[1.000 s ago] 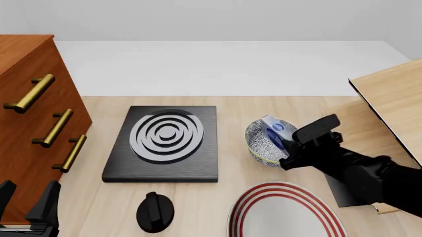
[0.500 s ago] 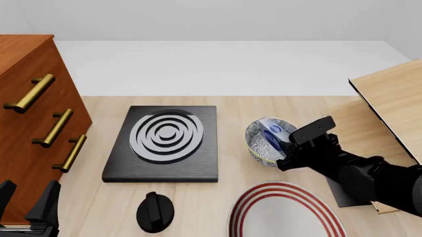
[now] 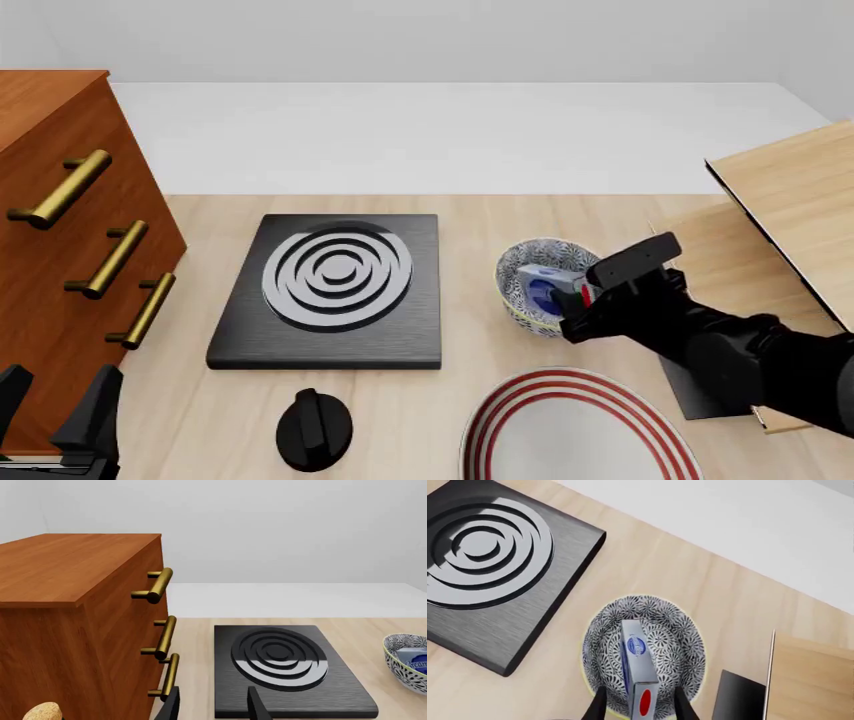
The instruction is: Pick up the cream cheese and put it in the bowl.
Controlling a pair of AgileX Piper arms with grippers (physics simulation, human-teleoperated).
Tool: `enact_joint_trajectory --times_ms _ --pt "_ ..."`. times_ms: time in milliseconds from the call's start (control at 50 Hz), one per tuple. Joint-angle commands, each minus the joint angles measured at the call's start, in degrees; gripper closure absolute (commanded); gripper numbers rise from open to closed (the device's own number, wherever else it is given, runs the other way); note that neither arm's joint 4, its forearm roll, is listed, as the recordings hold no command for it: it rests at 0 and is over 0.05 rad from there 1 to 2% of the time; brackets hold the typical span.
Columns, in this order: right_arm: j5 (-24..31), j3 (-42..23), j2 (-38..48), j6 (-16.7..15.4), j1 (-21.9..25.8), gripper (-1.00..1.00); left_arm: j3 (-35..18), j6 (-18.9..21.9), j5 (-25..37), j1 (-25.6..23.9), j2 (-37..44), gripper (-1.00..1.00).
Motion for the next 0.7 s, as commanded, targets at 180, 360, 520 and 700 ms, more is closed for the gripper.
enact_joint_trajectory --times_ms 180,360,520,700 --pt "0.5 -0.3 -0.8 0.4 0.0 -1.00 0.0 0.0 0.0 0.0 0.0 -1.00" --pt "1.9 -0.8 -2.2 0.3 -0.1 -1.00 0.0 0.0 0.0 0.0 0.0 -1.00" --pt "6.0 -2.3 -6.9 0.4 -0.1 -1.00 0.0 0.0 0.0 0.0 0.0 -1.00" --pt "9.3 -2.8 -11.9 1.2 1.0 -1.00 0.0 0.0 0.0 0.0 0.0 -1.00"
